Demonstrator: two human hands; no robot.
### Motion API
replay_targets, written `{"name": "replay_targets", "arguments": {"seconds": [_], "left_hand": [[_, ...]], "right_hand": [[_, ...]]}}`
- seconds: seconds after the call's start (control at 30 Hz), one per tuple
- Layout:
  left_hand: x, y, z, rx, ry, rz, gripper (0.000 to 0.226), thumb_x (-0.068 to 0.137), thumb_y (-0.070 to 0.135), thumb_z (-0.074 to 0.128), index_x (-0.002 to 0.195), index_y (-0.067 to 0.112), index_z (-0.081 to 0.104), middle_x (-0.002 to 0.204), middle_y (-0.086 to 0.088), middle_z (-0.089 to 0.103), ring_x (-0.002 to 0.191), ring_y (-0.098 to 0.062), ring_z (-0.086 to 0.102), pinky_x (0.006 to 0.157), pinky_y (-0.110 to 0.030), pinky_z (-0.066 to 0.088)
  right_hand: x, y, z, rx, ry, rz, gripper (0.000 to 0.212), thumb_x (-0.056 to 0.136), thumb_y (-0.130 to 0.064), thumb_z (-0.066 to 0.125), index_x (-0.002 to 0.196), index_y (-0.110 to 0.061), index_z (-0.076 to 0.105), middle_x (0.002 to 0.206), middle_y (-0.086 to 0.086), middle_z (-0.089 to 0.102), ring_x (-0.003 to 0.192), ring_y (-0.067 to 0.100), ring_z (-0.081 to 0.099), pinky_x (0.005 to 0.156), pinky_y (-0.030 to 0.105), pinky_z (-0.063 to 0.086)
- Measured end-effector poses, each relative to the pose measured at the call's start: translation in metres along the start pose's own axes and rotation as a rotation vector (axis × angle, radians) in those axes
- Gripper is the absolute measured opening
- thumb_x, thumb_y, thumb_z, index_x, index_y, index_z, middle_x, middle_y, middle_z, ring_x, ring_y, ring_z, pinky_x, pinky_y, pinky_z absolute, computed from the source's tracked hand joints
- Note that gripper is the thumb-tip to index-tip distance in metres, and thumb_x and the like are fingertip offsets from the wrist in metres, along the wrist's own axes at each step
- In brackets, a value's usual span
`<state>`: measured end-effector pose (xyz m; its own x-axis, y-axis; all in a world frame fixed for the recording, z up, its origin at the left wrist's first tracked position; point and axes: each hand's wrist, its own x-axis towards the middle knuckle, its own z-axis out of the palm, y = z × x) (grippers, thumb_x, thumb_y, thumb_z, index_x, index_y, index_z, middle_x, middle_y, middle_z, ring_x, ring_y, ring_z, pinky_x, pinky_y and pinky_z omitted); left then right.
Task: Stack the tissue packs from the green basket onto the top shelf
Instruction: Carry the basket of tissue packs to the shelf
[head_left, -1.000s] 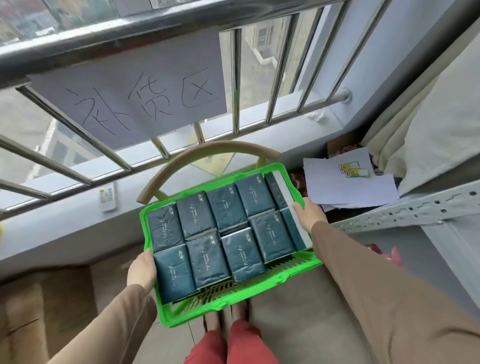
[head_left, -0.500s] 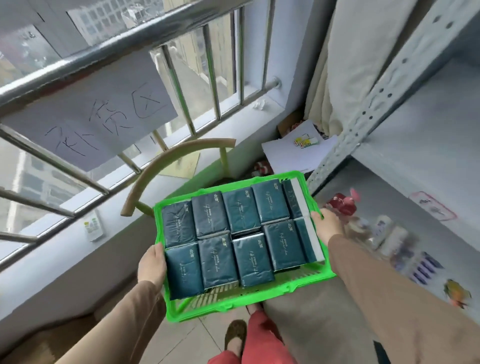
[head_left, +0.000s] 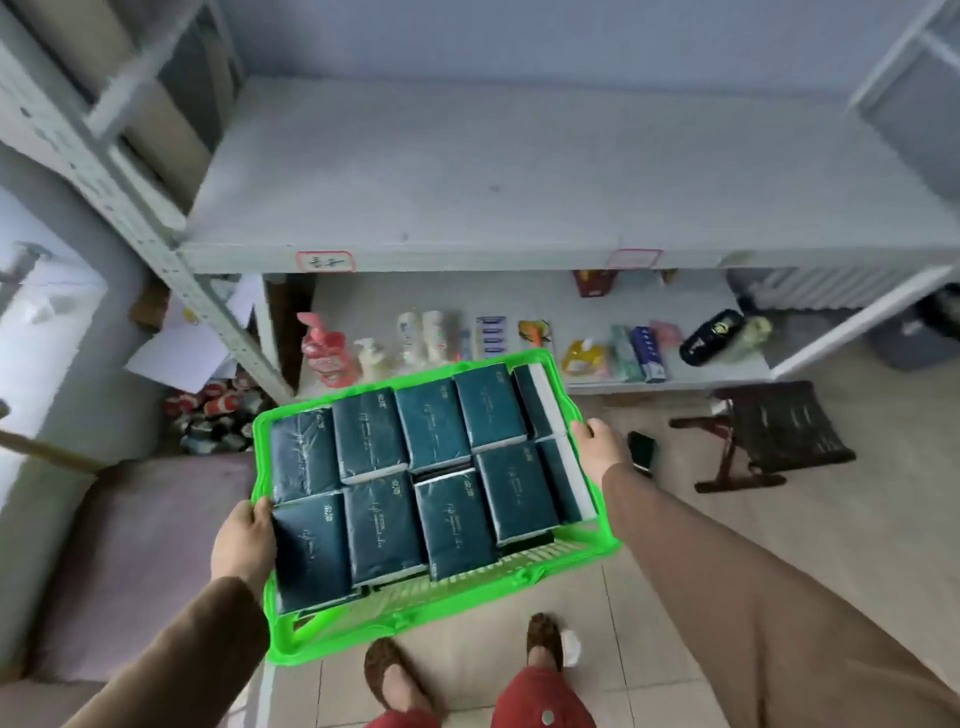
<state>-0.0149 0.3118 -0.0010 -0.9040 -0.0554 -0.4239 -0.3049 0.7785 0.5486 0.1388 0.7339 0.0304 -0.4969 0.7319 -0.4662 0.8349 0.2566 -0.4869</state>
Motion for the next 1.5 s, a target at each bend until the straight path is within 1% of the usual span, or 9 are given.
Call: {"name": "replay_targets", "arguments": {"seconds": [0.13, 0.2, 0.6, 0.7, 0.83, 0.93, 1.17, 1.3, 1.5], "left_hand": [[-0.035, 0.082, 0.087, 0.086, -0.071, 0.140, 0.038, 0.103, 0.022, 0.045, 0.069, 0.005, 0.045, 0.090, -0.038, 0.059, 0.083, -0.044, 0.055, 0.072, -0.044, 0.036], [-0.056, 0.118, 0.136, 0.133, -0.122, 0.199, 0.035, 0.103, 0.022, 0.045, 0.074, 0.002, 0.050, 0.091, -0.038, 0.061, 0.086, -0.048, 0.058, 0.072, -0.044, 0.038], [-0.174, 0.295, 0.398, 0.177, -0.326, 0.292, 0.036, 0.104, 0.030, 0.040, 0.095, -0.002, 0.056, 0.105, -0.037, 0.061, 0.100, -0.049, 0.058, 0.087, -0.051, 0.046], [-0.185, 0.334, 0.453, 0.157, -0.359, 0.272, 0.035, 0.104, 0.031, 0.040, 0.094, 0.001, 0.056, 0.104, -0.033, 0.062, 0.099, -0.047, 0.058, 0.087, -0.051, 0.046], [-0.192, 0.390, 0.521, 0.134, -0.411, 0.252, 0.032, 0.104, 0.026, 0.041, 0.093, -0.001, 0.055, 0.103, -0.032, 0.061, 0.097, -0.044, 0.057, 0.086, -0.050, 0.045], [-0.197, 0.429, 0.566, 0.159, -0.424, 0.250, 0.032, 0.104, 0.026, 0.042, 0.091, 0.000, 0.055, 0.101, -0.031, 0.060, 0.094, -0.041, 0.056, 0.081, -0.046, 0.042], [-0.217, 0.508, 0.651, 0.187, -0.406, 0.253, 0.030, 0.103, 0.026, 0.041, 0.096, 0.000, 0.055, 0.105, -0.029, 0.060, 0.097, -0.040, 0.055, 0.080, -0.043, 0.040], [-0.229, 0.537, 0.703, 0.214, -0.360, 0.214, 0.028, 0.104, 0.025, 0.040, 0.094, 0.003, 0.053, 0.108, -0.030, 0.060, 0.093, -0.036, 0.052, 0.077, -0.039, 0.035], [-0.237, 0.566, 0.769, 0.211, -0.299, 0.049, 0.036, 0.103, 0.022, 0.042, 0.111, -0.010, 0.057, 0.113, -0.035, 0.059, 0.105, -0.046, 0.056, 0.086, -0.045, 0.043]], "right_hand": [[0.011, 0.110, -0.082, 0.078, 0.078, 0.141, 0.042, 0.105, -0.032, 0.043, 0.120, 0.003, 0.060, 0.126, 0.028, 0.060, 0.117, 0.040, 0.057, 0.092, 0.039, 0.042], [0.020, 0.164, -0.122, 0.109, 0.116, 0.201, 0.044, 0.105, -0.032, 0.043, 0.128, 0.002, 0.059, 0.131, 0.026, 0.059, 0.121, 0.038, 0.055, 0.094, 0.038, 0.042], [0.112, 0.396, -0.327, 0.170, 0.231, 0.365, 0.044, 0.105, -0.029, 0.042, 0.119, 0.008, 0.062, 0.123, 0.030, 0.062, 0.113, 0.039, 0.059, 0.088, 0.039, 0.044], [0.149, 0.430, -0.364, 0.153, 0.244, 0.382, 0.034, 0.104, -0.028, 0.042, 0.098, 0.002, 0.059, 0.117, 0.031, 0.062, 0.110, 0.039, 0.060, 0.086, 0.039, 0.044], [0.203, 0.469, -0.405, 0.198, 0.263, 0.430, 0.030, 0.104, -0.026, 0.043, 0.091, -0.003, 0.059, 0.096, 0.025, 0.058, 0.097, 0.034, 0.061, 0.073, 0.033, 0.035], [0.243, 0.496, -0.432, 0.193, 0.249, 0.459, 0.028, 0.105, -0.025, 0.041, 0.087, -0.007, 0.053, 0.093, 0.019, 0.056, 0.090, 0.029, 0.057, 0.073, 0.032, 0.034], [0.352, 0.549, -0.493, 0.166, 0.194, 0.454, 0.031, 0.106, -0.025, 0.040, 0.094, -0.004, 0.060, 0.114, 0.027, 0.065, 0.105, 0.037, 0.062, 0.077, 0.033, 0.038], [0.422, 0.579, -0.519, 0.165, 0.156, 0.419, 0.039, 0.106, -0.024, 0.038, 0.108, 0.004, 0.065, 0.115, 0.027, 0.065, 0.105, 0.038, 0.062, 0.084, 0.038, 0.045], [0.515, 0.605, -0.547, 0.140, 0.090, 0.339, 0.036, 0.104, -0.020, 0.040, 0.106, 0.006, 0.065, 0.112, 0.028, 0.064, 0.104, 0.038, 0.061, 0.083, 0.038, 0.044]]}}
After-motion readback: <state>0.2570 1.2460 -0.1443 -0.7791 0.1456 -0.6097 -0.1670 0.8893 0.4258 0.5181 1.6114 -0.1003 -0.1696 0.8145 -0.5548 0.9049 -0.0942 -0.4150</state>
